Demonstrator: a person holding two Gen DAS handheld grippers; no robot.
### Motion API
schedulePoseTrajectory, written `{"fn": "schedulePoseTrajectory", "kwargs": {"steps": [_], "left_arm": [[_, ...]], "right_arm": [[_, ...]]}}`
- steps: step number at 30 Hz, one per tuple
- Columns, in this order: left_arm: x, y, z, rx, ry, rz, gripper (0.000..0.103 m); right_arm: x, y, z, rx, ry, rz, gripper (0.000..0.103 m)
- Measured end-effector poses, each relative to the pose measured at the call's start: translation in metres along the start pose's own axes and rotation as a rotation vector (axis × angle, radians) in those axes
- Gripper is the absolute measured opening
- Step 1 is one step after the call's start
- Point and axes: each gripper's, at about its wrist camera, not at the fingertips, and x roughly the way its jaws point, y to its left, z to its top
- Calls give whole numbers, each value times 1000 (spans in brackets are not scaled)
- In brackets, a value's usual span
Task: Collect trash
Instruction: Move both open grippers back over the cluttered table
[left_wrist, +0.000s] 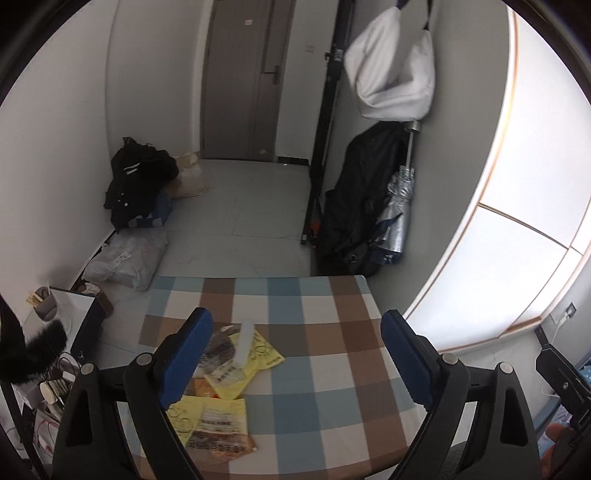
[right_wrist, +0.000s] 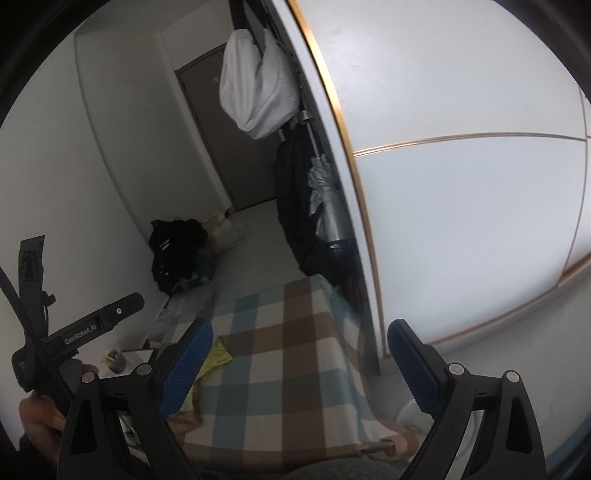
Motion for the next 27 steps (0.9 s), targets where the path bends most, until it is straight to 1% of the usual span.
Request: {"fn": "schedulePoseTrajectory", "kwargs": {"steps": [3,5,10,14,16,20,22,25,27], "left_arm": [[-3,33,-4,-31,-22,52,91],[-1,50,-8,-54,-14,72,91],[2,94,-19,-112,6,110,91],[-2,121,-29,-131,13,137,91],[-2,137,-34,-152,23,138,91],[9,159,-45,-178,69,125,92],[16,169,-51,-183,107,114,91],[30,179,-63,-197,177,61,91],[37,181,-69,-187,214,59,91]], "right_arm": [[18,35,-8,-39,31,63,97],[29,57,-14,-62,47,95,97],[53,95,-29,-98,83,159,97],[70,123,-42,-137,112,195,97],[80,137,-47,-163,130,202,97],[100,157,-56,-208,164,222,97],[109,164,-60,-228,174,226,97],[122,169,-70,-254,200,219,97],[128,169,-73,-246,215,214,97]]}}
